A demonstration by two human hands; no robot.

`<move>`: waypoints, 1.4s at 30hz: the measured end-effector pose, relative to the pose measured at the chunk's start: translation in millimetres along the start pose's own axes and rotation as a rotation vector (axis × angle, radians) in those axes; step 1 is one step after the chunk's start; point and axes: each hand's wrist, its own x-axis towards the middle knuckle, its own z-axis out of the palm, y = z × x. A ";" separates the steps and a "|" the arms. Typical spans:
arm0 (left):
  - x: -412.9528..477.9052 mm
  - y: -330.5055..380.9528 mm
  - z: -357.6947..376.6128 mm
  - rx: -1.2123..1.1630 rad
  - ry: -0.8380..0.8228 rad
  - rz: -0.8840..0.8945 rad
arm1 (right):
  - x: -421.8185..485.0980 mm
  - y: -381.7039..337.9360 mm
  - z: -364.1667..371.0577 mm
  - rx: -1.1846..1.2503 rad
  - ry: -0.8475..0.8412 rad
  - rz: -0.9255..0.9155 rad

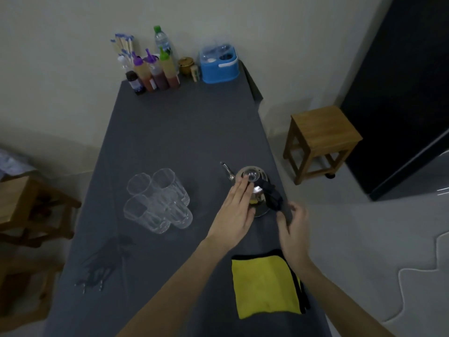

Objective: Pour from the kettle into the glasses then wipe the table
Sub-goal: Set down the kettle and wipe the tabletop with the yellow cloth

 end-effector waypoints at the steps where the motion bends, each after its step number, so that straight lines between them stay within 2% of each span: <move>1: -16.2 1.3 4.1 -0.055 0.011 -0.026 | -18.9 9.9 -1.6 -0.066 -0.038 -0.081; 4: -81.7 -5.3 26.9 -0.144 -0.025 -0.126 | -80.5 44.8 -1.0 -0.388 -0.311 -0.441; 6: -128.8 -16.3 44.1 -0.120 -0.078 -0.162 | -113.5 63.4 -0.8 -0.558 -0.518 -0.583; 8: -170.0 -28.1 55.1 -0.081 -0.136 -0.192 | -131.2 67.3 -4.1 -0.687 -0.614 -0.572; 13: -256.0 -66.0 56.8 0.076 -0.273 -0.304 | -137.1 56.3 -0.1 -0.866 -0.658 -0.530; 16: -290.4 -86.7 49.3 0.117 -0.274 -0.365 | -138.5 47.7 10.5 -0.945 -0.675 -0.516; 20: -324.0 -112.0 36.6 0.140 -0.247 -0.407 | -146.5 28.8 38.4 -0.969 -0.716 -0.569; 24: -361.8 -139.3 19.6 0.098 -0.205 -0.503 | -162.7 -1.1 81.7 -0.927 -0.795 -0.704; 30: -413.0 -201.2 -12.4 0.102 -0.022 -0.784 | -213.0 -53.5 164.0 -0.776 -1.003 -1.043; 33: -423.0 -232.1 -22.7 0.113 0.039 -0.852 | -237.3 -75.9 200.5 -0.719 -1.064 -1.154; 36: -427.2 -255.1 -29.1 0.116 0.097 -0.873 | -255.4 -97.2 236.3 -0.690 -1.079 -1.204; 39: -435.2 -267.5 -30.2 0.041 0.222 -0.990 | -267.8 -119.0 279.2 -0.672 -1.062 -1.195; 42: -439.0 -269.9 -25.9 0.006 0.257 -0.953 | -263.3 -141.3 329.1 -0.680 -1.019 -1.161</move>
